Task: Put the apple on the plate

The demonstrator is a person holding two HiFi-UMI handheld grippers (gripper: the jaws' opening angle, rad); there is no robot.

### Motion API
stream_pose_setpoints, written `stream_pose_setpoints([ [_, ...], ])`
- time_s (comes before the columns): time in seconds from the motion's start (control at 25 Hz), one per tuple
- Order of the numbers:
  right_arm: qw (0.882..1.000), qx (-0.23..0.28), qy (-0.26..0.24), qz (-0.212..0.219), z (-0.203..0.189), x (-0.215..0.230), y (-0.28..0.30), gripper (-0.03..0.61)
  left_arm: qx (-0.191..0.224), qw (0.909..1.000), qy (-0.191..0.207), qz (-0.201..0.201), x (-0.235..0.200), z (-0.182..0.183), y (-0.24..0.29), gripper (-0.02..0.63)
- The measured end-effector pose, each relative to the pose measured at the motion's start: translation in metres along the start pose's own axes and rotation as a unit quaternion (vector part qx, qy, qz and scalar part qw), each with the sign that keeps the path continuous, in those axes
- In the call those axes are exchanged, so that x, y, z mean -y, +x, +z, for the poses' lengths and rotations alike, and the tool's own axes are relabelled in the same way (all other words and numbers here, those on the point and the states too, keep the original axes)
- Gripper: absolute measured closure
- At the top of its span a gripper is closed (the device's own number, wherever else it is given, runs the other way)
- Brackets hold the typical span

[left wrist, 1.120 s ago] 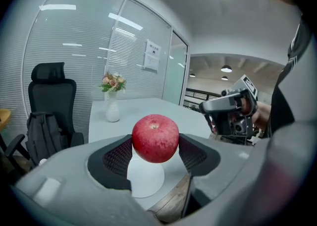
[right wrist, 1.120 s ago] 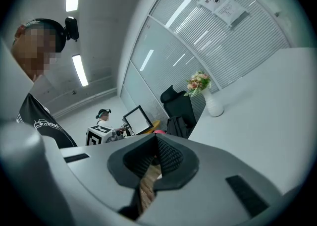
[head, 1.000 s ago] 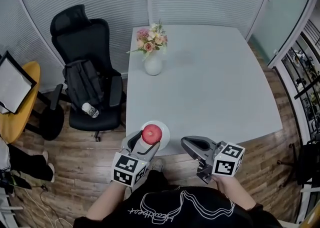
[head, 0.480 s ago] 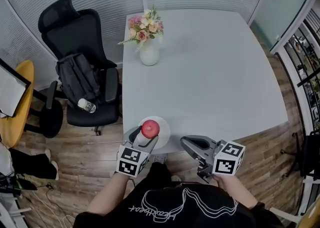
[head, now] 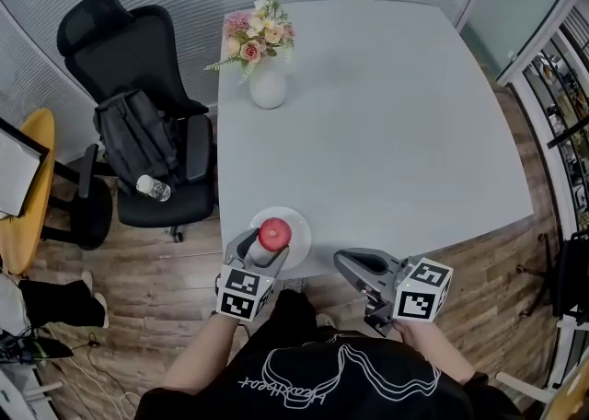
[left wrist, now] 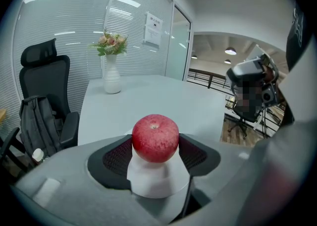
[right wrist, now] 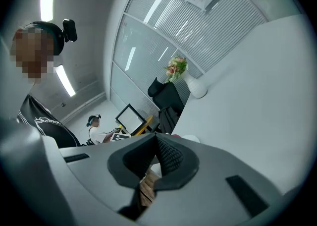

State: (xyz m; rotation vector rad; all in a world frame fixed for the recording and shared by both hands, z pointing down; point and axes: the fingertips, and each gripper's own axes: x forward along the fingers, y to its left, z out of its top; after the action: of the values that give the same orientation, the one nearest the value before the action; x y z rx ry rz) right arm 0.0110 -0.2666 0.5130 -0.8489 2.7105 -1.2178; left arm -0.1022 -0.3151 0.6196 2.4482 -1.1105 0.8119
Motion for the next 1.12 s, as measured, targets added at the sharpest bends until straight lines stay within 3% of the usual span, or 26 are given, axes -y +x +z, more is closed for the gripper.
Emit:
stream_pose_setpoints([
  [0.24, 1.000, 0.001, 0.007, -0.008, -0.006, 0.005, -0.006, 0.569, -0.002, 1.0000, 0.004, 0.000, 0.000, -0.008, 0.008, 0.313],
  [0.76, 1.000, -0.006, 0.030, -0.004, -0.021, 0.005, -0.009, 0.569, 0.011, 0.9973, 0.071, 0.015, 0.005, -0.013, 0.011, 0.313],
  [1.12, 0.999, -0.010, 0.038, -0.003, -0.027, 0.007, -0.011, 0.569, 0.021, 0.9983, 0.054, 0.001, 0.007, -0.009, 0.007, 0.282],
])
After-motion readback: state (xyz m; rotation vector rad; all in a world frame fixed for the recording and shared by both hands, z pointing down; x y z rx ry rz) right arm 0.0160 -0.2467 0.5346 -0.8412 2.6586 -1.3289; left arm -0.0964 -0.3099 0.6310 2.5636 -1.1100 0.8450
